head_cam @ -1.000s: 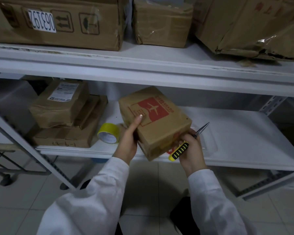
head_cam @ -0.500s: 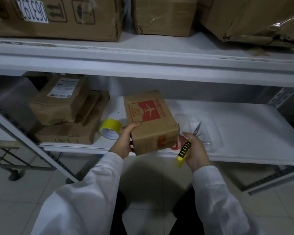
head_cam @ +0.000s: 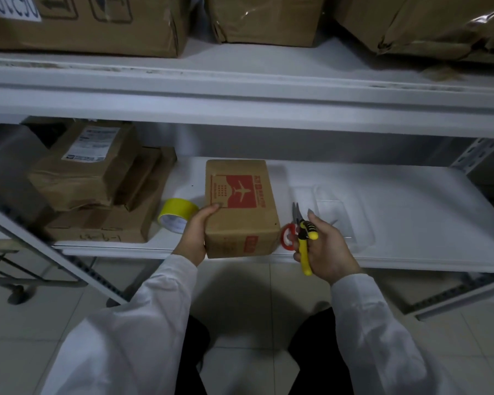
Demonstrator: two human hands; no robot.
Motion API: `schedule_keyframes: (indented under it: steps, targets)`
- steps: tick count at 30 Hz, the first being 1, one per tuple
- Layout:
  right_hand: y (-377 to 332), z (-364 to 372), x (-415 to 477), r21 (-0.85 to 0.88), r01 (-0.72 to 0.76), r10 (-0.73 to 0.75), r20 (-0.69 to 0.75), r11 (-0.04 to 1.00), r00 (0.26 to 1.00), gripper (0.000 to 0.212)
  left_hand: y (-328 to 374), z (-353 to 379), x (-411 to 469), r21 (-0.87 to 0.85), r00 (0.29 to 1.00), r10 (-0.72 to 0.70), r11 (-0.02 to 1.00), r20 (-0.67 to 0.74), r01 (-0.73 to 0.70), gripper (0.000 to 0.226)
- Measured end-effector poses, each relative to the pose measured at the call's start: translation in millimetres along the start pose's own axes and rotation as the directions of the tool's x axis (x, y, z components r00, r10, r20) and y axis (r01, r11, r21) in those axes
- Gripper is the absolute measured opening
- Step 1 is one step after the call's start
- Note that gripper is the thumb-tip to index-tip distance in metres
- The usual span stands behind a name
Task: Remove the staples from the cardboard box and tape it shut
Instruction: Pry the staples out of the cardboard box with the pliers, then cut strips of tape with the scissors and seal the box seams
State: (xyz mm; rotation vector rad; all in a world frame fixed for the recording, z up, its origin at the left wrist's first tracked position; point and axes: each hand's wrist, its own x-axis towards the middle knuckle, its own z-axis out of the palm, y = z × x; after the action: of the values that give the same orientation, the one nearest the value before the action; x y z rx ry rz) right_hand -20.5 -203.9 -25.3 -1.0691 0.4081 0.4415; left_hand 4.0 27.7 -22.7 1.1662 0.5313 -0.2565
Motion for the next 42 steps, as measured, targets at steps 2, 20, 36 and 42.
schedule_keyframes:
  steps: [2,20,36,42]
  targets:
    - [2.6,0.4,3.3,0.035,0.031,-0.031,-0.011,0.999,0.999,0.024,1.1,1.8,2.6,-0.007,1.0,0.0,1.0,0.011,0.0,0.014]
    - [9.5,-1.7,25.4,-0.013,0.088,-0.088,-0.23,0.996,0.969,0.017,9.1,22.2,22.0,0.521,0.935,0.323,0.829,-0.147,-0.204,0.038]
    - [-8.2,11.8,19.9,-0.065,0.196,-0.202,-0.12,0.979,0.972,0.025,-34.6,114.0,-54.3,0.672,0.878,0.37,0.569,0.305,-0.474,0.028]
    - [-4.9,7.8,21.2,-0.045,0.183,-0.187,-0.087,0.982,0.979,0.022,-31.4,118.2,-44.8,0.588,0.958,0.224,0.757,0.178,-0.286,0.018]
